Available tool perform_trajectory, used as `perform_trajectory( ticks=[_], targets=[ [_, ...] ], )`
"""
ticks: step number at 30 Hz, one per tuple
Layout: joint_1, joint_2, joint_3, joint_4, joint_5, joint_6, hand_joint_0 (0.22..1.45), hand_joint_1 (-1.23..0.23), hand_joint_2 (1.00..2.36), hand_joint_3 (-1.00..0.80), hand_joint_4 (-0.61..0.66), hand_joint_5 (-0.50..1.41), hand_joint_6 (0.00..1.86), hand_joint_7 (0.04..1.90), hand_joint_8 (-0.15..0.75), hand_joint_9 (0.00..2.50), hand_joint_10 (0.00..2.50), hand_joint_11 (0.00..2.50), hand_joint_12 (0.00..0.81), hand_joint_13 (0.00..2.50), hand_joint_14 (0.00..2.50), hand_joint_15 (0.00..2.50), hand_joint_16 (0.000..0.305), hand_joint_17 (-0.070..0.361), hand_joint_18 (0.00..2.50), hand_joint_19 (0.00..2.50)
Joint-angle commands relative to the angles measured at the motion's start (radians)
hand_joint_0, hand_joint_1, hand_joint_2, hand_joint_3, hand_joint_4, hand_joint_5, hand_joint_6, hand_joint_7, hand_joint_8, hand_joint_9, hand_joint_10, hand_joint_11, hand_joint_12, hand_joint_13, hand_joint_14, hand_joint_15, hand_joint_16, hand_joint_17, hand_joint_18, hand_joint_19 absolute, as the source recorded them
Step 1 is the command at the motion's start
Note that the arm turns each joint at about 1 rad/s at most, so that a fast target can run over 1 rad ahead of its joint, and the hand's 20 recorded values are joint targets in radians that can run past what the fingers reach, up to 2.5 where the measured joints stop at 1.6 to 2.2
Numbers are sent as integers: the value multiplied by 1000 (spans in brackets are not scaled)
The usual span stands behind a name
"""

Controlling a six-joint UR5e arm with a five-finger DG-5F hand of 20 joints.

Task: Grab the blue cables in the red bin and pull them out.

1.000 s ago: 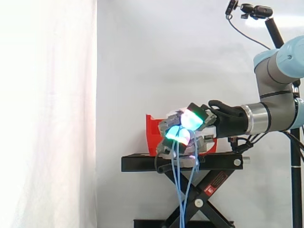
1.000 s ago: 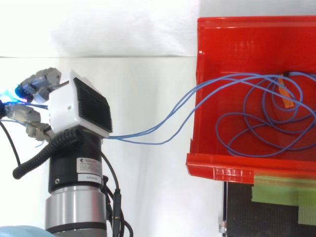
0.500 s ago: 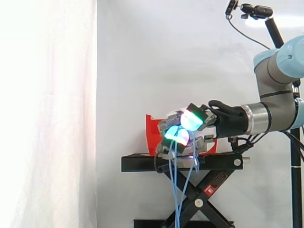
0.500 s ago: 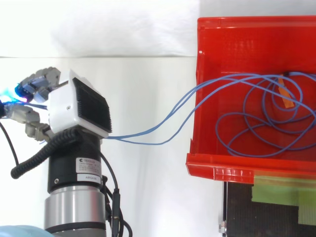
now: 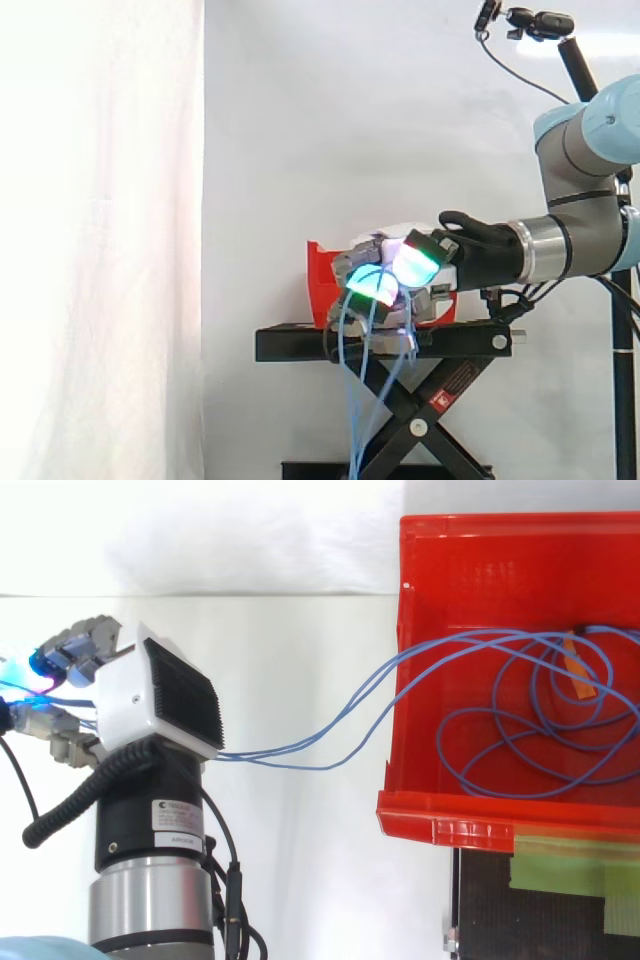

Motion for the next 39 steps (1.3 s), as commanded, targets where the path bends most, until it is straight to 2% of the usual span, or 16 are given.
perform_trajectory(
  ticks=[1,17,30,39],
  targets=[
    [0,0,0,0,-1,0,981,-1081,1000,-1000,92,345,1205,310,253,778,12,1244,309,834,2189,1014,46,103,960,1249],
    [5,0,0,0,-8,0,894,-1015,1000,-1000,88,351,1193,308,259,782,10,1243,310,831,2217,999,45,101,963,1248],
    [5,0,-1,0,-8,0,795,-836,1000,-1000,110,431,1138,335,275,820,11,1233,320,847,2253,960,45,102,978,1242],
    [5,0,-1,0,-8,-3,770,-778,1000,-1000,110,473,1083,364,281,838,9,1223,325,855,2254,949,47,106,988,1232]
  ],
)
